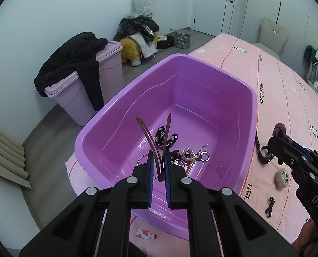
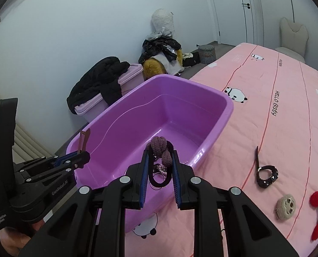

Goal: Organize jewelry
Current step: 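Carry the hair pins and hair tie over the purple tub with both tools, then open both tools to drop the hair pins and hair tie into the tub, then move both tools back over the bedspread toward the purse and headband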

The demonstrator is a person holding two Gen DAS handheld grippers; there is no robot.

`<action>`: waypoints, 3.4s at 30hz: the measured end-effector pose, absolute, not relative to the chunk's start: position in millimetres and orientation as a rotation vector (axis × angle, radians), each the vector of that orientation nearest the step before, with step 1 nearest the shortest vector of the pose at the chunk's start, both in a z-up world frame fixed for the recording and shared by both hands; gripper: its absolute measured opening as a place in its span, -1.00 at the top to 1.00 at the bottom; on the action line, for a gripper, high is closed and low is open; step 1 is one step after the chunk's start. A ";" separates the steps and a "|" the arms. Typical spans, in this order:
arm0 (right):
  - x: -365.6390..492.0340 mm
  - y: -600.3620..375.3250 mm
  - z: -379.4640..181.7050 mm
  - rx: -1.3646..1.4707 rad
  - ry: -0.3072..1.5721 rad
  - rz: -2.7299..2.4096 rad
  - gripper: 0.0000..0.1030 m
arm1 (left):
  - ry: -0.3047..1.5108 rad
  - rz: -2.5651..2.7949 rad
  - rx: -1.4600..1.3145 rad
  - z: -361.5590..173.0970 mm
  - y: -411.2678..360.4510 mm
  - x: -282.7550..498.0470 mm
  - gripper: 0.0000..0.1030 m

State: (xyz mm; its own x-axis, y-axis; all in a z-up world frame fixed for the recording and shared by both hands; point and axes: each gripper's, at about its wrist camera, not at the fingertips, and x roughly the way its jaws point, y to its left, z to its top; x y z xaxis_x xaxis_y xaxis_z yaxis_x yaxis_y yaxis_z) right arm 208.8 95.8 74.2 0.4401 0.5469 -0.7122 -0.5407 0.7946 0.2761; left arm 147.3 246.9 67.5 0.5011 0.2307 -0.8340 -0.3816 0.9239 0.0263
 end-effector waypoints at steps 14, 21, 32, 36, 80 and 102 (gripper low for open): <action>250.7 145.2 46.7 -0.037 1.032 0.670 0.62 | 1.068 0.419 -0.214 37.3 270.1 163.7 0.81; 259.7 151.4 33.7 -0.051 1.081 0.659 0.62 | 1.086 0.422 -0.223 32.4 275.6 170.2 0.81; 265.3 155.0 37.5 -0.082 1.078 0.622 -0.27 | 1.100 0.440 -0.226 31.8 281.2 172.3 0.24; 268.0 148.3 42.8 -0.059 1.066 0.603 -0.28 | 1.044 0.460 -0.208 40.8 279.9 166.8 -0.40; 176.1 56.5 104.3 0.059 0.907 0.557 -0.28 | 0.907 0.339 -0.155 106.3 221.9 104.9 -0.55; 91.0 -95.7 79.5 0.156 0.868 0.290 -0.28 | 0.912 0.086 -0.064 93.1 95.4 87.0 -0.62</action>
State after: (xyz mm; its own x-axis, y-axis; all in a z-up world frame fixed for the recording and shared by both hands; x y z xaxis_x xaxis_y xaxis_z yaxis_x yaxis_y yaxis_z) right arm 91.0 -95.7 79.5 0.6106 0.3134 -0.7273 -0.1875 0.9495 0.2517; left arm 87.0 95.4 93.1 0.6092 0.0472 -0.7916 -0.1014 0.9947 -0.0187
